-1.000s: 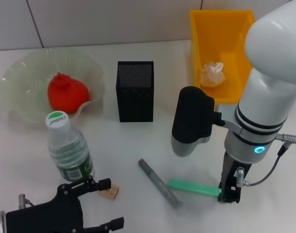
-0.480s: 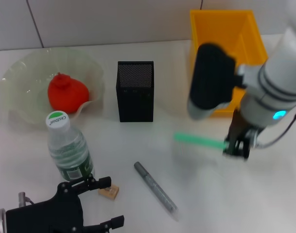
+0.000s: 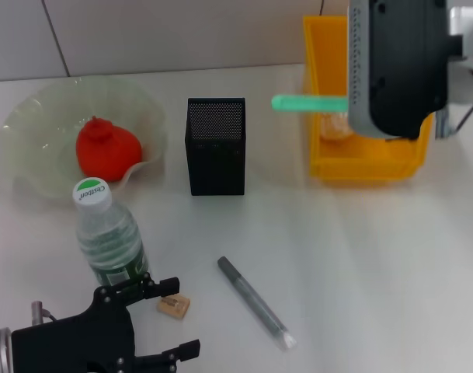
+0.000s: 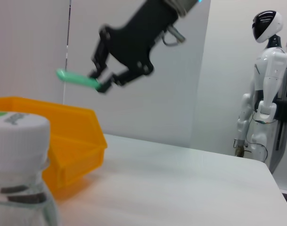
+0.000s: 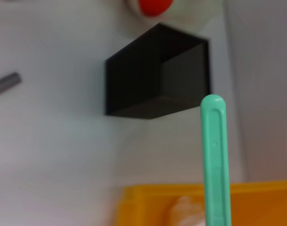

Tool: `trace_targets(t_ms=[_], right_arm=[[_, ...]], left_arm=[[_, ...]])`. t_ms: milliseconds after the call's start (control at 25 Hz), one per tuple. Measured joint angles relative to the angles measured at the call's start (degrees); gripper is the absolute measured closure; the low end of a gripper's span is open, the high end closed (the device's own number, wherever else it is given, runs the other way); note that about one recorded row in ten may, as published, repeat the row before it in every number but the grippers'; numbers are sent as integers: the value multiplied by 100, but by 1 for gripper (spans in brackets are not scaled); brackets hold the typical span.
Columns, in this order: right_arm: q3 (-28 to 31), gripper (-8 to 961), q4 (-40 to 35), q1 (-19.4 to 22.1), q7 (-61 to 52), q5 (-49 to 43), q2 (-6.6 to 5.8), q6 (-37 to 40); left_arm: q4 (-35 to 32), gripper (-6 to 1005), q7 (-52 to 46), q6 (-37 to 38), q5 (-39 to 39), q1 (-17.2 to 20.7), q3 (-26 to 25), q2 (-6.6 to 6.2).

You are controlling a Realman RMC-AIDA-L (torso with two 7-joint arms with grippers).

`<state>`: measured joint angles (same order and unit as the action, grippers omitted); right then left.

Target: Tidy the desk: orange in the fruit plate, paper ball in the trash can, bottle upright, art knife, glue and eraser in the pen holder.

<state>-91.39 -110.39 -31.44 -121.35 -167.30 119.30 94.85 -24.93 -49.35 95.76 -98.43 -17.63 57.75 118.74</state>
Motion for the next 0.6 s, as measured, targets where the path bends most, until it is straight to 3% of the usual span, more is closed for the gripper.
trace_targets(t_ms=[400,600], right_arm=[[202,777,341,431,2826,-9,7,-1755],[94,777,727,501,3686,-9,-11,-2554]], left_arm=[[32,157,38,13,10,-21,-16,20],[32,157,39,13,16,-12,-19,26]])
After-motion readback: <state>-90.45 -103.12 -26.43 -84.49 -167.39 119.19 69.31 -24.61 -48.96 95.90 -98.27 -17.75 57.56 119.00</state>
